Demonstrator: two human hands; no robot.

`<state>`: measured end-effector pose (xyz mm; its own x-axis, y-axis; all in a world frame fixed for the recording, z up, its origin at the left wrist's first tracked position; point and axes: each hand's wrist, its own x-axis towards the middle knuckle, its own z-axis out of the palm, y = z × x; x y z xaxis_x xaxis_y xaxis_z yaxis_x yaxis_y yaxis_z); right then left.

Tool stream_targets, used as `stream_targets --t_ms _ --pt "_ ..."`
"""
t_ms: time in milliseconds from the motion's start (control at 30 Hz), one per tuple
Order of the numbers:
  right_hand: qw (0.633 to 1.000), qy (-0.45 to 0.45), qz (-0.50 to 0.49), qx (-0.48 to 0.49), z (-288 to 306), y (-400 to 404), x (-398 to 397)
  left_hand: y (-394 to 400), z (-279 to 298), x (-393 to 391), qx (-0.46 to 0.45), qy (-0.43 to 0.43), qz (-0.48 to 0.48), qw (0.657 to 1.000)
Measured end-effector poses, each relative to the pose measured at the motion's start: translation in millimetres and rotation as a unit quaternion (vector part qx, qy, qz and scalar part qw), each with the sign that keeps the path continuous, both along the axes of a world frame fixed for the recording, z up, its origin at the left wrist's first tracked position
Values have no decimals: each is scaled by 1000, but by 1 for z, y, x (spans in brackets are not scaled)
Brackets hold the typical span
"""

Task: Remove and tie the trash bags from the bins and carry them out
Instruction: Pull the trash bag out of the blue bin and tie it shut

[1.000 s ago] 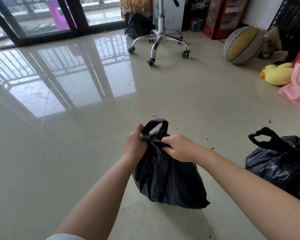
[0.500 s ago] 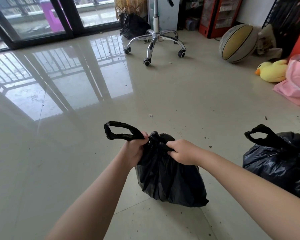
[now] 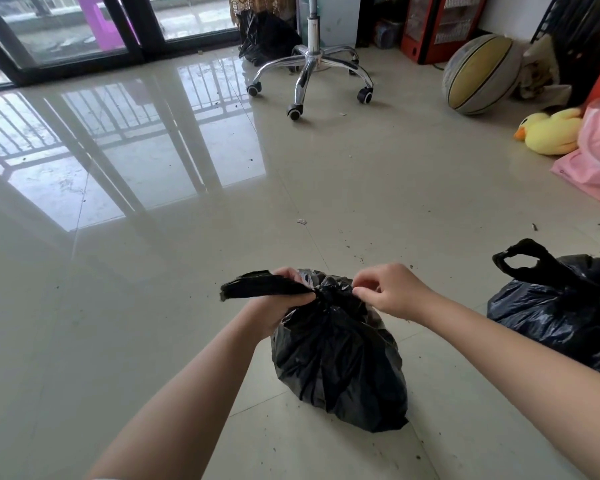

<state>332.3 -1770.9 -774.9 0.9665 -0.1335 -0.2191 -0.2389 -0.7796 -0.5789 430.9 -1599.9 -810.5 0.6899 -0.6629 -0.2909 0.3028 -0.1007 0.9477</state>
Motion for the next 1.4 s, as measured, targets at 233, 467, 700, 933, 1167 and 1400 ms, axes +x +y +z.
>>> stream_targets --t_ms 233,467,700,933,1167,1400 --pt "992 67 41 99 -7 5 16 -5 3 -8 19 -94 -60 994" --pt "993 67 95 -35 -14 -3 14 24 33 22 226 -81 -187 953" --pt "986 9 137 -95 -16 8 16 0 47 1 407 -96 -269 868" --pt "975 -1 163 -151 -20 10 11 -16 14 -38 497 -356 -239 755" --pt "939 -61 177 -288 -32 5 1 22 -17 -32 420 -592 -243 643" --pt "877 -113 223 -410 -41 2 -21 45 -33 -16 430 -601 -316 595"
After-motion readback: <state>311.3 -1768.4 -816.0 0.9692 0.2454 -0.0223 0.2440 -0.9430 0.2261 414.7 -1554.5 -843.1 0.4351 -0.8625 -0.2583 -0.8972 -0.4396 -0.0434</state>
